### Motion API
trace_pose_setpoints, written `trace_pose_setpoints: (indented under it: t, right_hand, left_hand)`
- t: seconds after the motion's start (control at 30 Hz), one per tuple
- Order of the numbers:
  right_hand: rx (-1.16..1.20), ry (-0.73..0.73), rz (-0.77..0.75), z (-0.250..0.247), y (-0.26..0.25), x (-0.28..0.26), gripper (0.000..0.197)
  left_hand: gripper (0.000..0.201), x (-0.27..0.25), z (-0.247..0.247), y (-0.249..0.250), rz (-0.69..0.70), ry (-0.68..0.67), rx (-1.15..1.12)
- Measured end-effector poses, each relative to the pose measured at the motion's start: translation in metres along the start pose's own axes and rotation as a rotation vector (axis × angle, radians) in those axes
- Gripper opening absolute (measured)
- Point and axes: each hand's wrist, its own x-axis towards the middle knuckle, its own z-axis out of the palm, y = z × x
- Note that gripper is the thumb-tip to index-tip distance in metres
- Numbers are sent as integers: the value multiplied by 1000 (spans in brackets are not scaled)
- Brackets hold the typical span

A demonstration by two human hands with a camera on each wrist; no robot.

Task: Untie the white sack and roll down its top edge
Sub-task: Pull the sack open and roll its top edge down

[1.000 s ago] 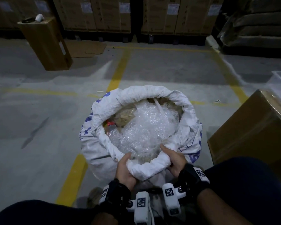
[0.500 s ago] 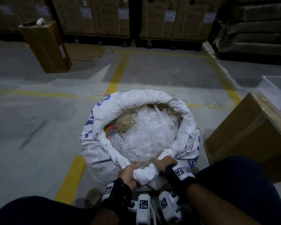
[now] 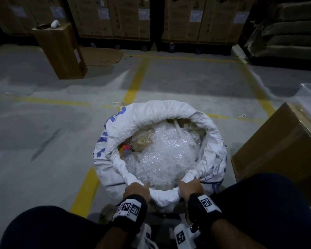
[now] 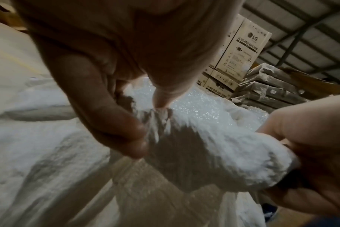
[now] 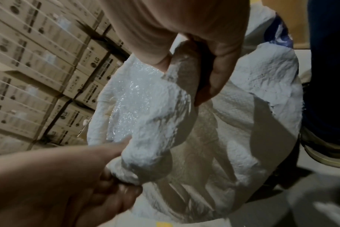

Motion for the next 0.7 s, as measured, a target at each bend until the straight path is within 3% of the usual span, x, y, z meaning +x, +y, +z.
trace_pose_setpoints:
  t: [0.17,0.27,0.4,0.53,0.6,0.7]
  right_hand:
    - [8,59,-84,2,6,-5,28]
    - [39,65,-93,-1,7,-7,26]
    - [294,17,12,-6,8,0,34]
    - [936,-114,252,-10,7,13,26]
    - [1117,-208,278,-11,1,17,38]
    - [1338,-364,236,-20,-8,13,37]
  left_hand:
    - [67,13,0,22,23,6,-24]
    - [55,22,2,26,19,-48,-110]
    - [37,26,3,24,-103,-225,-627]
    - [37,27,8,16,-279,-290,-1364]
    - [39,28,7,17,-273,-370,-1601]
    - [26,24,-3,28,-241,-402,-1821]
